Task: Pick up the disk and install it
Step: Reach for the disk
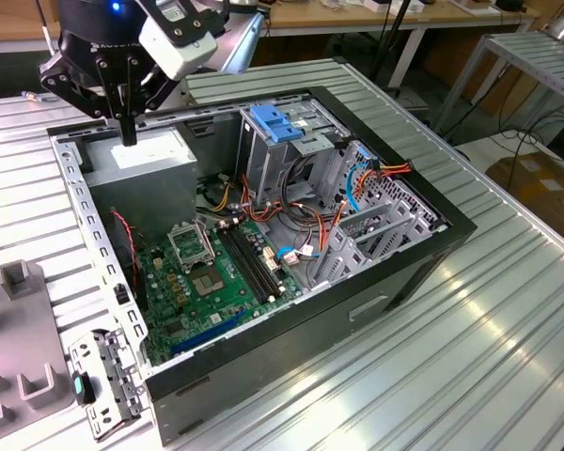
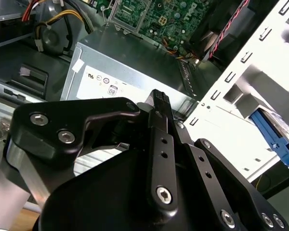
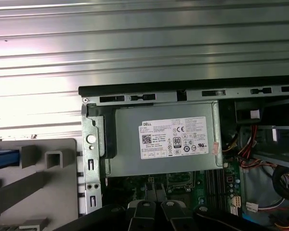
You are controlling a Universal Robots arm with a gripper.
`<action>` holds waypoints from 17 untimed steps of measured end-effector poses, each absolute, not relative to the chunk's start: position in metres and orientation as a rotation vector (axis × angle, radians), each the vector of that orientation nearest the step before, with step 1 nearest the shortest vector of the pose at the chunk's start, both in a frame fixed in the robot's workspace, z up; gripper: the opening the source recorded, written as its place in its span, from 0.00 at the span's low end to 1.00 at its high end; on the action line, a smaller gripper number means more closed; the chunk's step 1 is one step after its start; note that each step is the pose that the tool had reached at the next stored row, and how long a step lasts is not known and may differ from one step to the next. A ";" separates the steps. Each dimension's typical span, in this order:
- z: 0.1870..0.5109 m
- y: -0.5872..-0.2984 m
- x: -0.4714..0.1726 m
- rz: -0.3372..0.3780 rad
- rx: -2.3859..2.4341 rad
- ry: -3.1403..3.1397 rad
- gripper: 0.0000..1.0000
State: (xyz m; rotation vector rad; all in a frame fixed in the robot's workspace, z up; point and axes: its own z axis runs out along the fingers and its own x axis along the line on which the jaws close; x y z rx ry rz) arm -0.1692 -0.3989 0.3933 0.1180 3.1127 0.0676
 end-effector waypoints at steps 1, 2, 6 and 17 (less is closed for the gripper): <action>0.393 -0.399 -0.171 0.068 0.118 3.113 0.11; 0.393 -0.399 -0.173 0.068 0.118 3.113 0.11; 0.393 -0.399 -0.178 0.068 0.118 3.113 0.11; 0.393 -0.399 -0.192 0.068 0.118 3.113 0.11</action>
